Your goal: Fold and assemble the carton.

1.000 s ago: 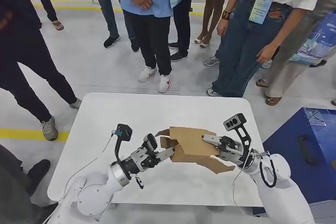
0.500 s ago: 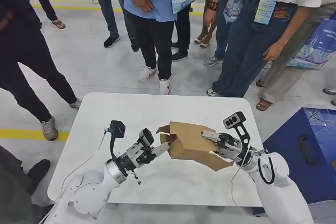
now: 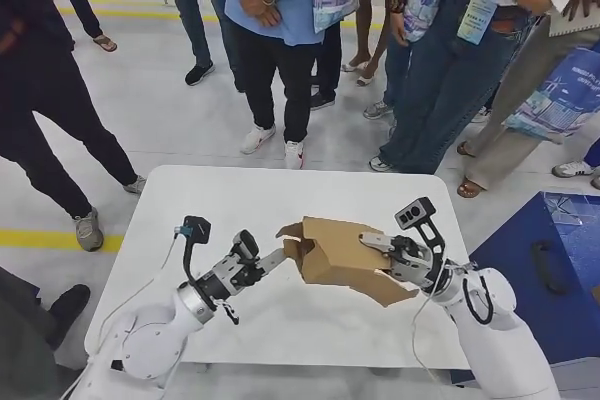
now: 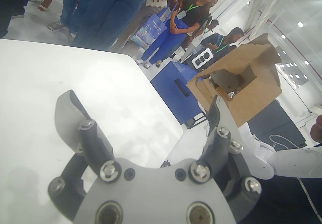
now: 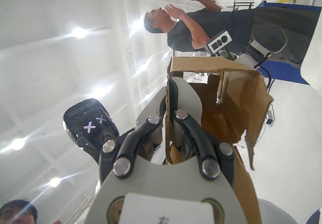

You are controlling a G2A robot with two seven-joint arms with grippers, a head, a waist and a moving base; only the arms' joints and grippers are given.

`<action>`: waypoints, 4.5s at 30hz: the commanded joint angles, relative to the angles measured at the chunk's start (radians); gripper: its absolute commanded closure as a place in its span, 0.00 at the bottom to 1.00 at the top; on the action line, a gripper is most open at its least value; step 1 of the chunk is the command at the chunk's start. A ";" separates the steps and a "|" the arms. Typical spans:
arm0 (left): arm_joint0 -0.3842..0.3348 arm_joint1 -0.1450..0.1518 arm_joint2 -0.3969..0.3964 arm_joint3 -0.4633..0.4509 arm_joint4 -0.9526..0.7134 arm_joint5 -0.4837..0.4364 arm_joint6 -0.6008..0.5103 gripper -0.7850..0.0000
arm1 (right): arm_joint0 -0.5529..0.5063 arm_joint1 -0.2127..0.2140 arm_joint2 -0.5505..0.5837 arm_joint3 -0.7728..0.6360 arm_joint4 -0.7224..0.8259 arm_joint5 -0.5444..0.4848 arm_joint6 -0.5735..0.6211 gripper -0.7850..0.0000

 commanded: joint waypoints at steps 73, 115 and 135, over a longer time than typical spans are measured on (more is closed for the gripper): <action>0.108 0.018 -0.172 -0.096 0.276 0.055 0.093 0.00 | 0.065 0.016 -0.064 0.183 0.134 0.583 0.105 1.00; 0.033 0.014 -0.017 -0.080 0.224 0.000 -0.038 0.00 | 0.080 0.043 -0.068 0.184 0.113 0.546 0.090 1.00; 0.035 0.016 -0.003 -0.087 0.199 -0.024 -0.028 0.00 | 0.081 0.046 -0.090 0.175 0.077 0.489 0.050 1.00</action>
